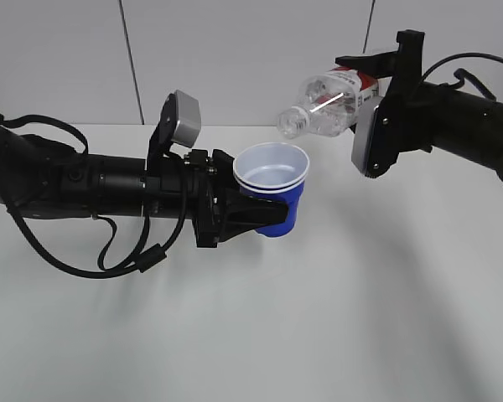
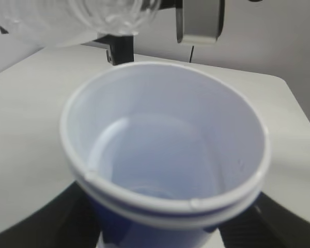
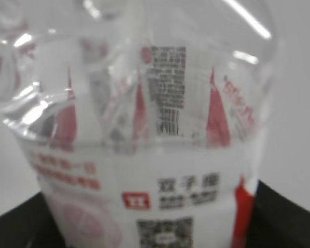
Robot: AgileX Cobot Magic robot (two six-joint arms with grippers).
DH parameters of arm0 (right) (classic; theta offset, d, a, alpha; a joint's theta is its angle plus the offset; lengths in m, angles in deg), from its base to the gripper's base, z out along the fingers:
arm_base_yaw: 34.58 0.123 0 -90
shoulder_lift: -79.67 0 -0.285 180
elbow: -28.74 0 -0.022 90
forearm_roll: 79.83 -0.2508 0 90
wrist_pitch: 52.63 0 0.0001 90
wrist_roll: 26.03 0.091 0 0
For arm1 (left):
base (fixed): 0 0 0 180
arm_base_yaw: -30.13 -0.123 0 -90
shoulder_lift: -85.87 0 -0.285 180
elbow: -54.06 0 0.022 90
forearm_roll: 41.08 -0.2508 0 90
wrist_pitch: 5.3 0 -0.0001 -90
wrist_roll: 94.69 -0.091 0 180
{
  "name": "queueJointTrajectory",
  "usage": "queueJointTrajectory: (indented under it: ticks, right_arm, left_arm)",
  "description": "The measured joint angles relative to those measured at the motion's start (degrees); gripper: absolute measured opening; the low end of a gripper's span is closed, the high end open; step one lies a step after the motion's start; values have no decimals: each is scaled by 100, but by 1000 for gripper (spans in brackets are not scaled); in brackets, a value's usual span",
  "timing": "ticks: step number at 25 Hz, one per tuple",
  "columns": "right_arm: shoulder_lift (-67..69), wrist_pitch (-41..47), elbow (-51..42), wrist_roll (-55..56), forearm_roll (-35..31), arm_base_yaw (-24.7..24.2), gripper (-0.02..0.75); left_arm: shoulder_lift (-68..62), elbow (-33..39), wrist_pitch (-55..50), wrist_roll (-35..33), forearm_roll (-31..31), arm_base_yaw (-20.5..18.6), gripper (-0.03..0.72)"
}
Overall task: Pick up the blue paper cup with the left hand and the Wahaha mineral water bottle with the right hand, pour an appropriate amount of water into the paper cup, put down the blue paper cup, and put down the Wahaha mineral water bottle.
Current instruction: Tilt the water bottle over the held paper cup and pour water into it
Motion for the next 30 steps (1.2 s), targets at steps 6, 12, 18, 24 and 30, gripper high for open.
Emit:
queueJointTrajectory:
  ticks: [6, 12, 18, 24, 30]
  right_arm:
    - [0, 0, 0, -95, 64, 0, 485]
    - [0, 0, 0, -172, 64, 0, 485]
    - [0, 0, 0, -195, 64, 0, 485]
    - [0, 0, 0, -207, 64, 0, 485]
    - [0, 0, 0, -240, 64, 0, 485]
  left_arm:
    - [0, 0, 0, 34, 0, 0, 477]
    - [0, 0, 0, 67, 0, 0, 477]
    - [0, 0, 0, 145, -132, 0, 477]
    - [0, 0, 0, 162, -229, 0, 477]
    - [0, 0, 0, 221, -252, 0, 477]
